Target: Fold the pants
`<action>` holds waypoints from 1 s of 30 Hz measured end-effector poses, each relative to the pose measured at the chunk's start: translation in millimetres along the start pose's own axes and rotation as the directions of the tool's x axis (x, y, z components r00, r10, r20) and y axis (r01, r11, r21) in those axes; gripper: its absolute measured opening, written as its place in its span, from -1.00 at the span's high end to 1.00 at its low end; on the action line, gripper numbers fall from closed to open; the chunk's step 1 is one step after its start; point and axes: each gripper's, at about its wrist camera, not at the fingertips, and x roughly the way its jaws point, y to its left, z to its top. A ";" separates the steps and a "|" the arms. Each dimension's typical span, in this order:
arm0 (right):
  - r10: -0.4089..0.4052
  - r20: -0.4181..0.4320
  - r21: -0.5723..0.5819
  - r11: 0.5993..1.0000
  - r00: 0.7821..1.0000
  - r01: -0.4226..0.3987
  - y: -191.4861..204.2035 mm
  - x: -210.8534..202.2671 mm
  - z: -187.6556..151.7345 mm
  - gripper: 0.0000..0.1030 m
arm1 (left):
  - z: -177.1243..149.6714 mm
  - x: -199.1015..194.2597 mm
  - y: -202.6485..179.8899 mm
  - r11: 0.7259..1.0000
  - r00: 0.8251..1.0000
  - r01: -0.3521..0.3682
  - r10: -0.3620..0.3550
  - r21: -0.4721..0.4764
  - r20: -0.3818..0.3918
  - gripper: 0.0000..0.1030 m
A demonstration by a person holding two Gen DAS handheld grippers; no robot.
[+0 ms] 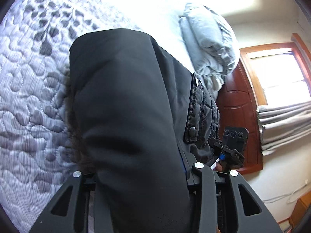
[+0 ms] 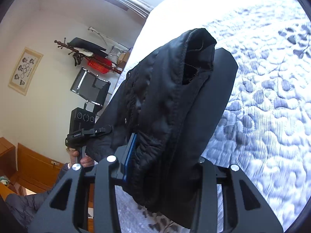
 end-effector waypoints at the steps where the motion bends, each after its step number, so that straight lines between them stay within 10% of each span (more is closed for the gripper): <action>1: -0.002 -0.006 0.002 1.000 1.000 0.002 -2.8 2.3 3.7 0.25 | -2.0 2.9 5.9 1.000 1.000 0.004 -0.004 -0.006 -0.001 0.24; 30: 0.054 0.060 0.174 0.983 0.997 -0.063 -68.3 -24.0 -27.4 -0.35 | -43.4 -12.8 58.9 0.998 0.998 -0.060 0.060 0.001 0.024 -0.48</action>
